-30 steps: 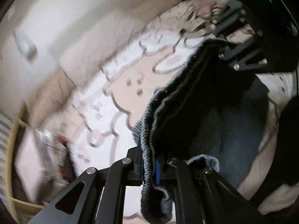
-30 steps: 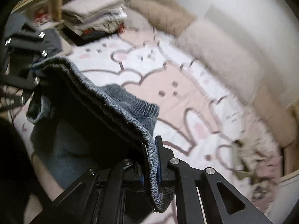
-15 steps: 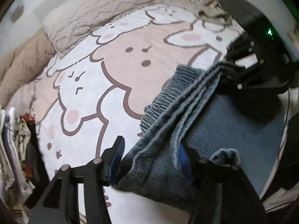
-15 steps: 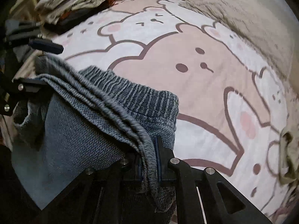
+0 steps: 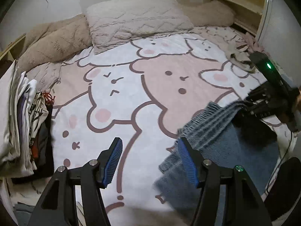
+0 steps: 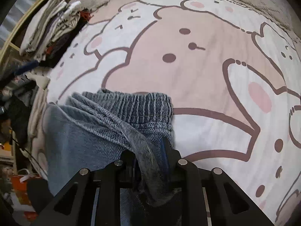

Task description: Fold clothes

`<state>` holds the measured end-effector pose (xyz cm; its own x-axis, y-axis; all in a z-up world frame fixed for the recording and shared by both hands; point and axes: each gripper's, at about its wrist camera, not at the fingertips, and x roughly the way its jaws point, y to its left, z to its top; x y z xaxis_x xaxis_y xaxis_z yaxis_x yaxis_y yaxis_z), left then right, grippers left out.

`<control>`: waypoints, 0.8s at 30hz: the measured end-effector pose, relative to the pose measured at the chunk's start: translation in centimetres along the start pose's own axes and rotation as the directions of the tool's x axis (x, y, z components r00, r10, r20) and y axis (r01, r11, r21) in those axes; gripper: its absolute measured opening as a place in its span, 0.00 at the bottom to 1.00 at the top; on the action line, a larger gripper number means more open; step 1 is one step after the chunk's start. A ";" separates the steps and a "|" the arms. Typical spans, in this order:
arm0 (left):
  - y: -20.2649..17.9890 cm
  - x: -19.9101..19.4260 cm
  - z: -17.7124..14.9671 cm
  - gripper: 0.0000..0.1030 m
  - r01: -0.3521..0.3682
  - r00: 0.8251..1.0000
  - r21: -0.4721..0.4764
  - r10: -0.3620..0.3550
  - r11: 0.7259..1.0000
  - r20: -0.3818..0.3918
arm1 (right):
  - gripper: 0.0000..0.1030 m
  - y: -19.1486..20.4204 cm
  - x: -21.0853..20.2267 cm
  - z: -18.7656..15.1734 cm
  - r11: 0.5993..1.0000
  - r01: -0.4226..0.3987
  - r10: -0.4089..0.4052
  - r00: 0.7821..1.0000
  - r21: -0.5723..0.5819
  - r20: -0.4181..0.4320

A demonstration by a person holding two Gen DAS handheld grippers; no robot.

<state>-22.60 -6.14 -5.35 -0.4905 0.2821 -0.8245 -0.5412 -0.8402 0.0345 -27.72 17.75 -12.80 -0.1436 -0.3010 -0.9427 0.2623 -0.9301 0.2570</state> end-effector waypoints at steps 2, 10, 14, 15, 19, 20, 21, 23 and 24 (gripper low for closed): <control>-0.8 -0.9 -1.2 0.59 0.011 1.000 0.015 -0.011 1.000 0.025 | 0.25 -0.3 -0.8 0.3 0.999 -0.030 0.030 1.000 0.010 -0.009; -2.2 0.7 -7.8 0.59 0.097 0.993 -0.072 -0.102 0.993 -0.066 | 0.69 -2.9 -7.3 0.4 0.988 -0.063 0.024 0.966 0.144 0.258; -0.2 3.6 -9.5 0.59 0.062 0.991 -0.202 -0.084 0.978 -0.103 | 0.69 -3.4 -9.3 -2.5 0.993 -0.062 0.022 0.928 0.096 0.372; 0.2 4.1 -9.7 0.59 0.067 0.990 -0.232 -0.093 0.970 -0.103 | 0.68 -3.1 -8.8 -3.1 0.997 -0.036 0.007 0.930 0.072 0.367; 1.7 6.0 -9.9 0.59 0.106 0.983 -0.346 -0.151 0.932 -0.103 | 0.57 -2.6 -5.1 -4.6 1.000 0.000 -0.009 0.954 0.030 0.298; 2.0 6.2 -9.8 0.59 0.119 0.981 -0.376 -0.166 0.919 -0.096 | 0.53 -2.8 -4.1 -4.5 0.999 -0.005 -0.005 0.959 0.036 0.283; 2.2 6.4 -9.7 0.59 0.141 0.978 -0.400 -0.191 0.906 -0.088 | 0.44 -2.8 -3.6 -4.5 1.000 -0.005 -0.003 0.959 0.027 0.283; 2.2 6.6 -9.5 0.59 0.178 0.969 -0.433 -0.235 0.884 -0.081 | 0.33 -2.7 -2.4 -4.3 1.000 -0.006 0.003 0.959 0.009 0.283; 2.2 6.6 -9.5 0.55 0.198 0.963 -0.448 -0.259 0.872 -0.077 | 0.27 -2.6 -1.9 -4.2 1.000 -0.006 0.005 0.959 0.001 0.283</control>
<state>-20.57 -10.51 -16.09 -0.2796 0.4533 -0.8464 -0.2629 -0.8840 -0.3866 -24.15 21.61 -12.60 -0.4067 -0.3531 -0.8425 0.2624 -0.9286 0.2625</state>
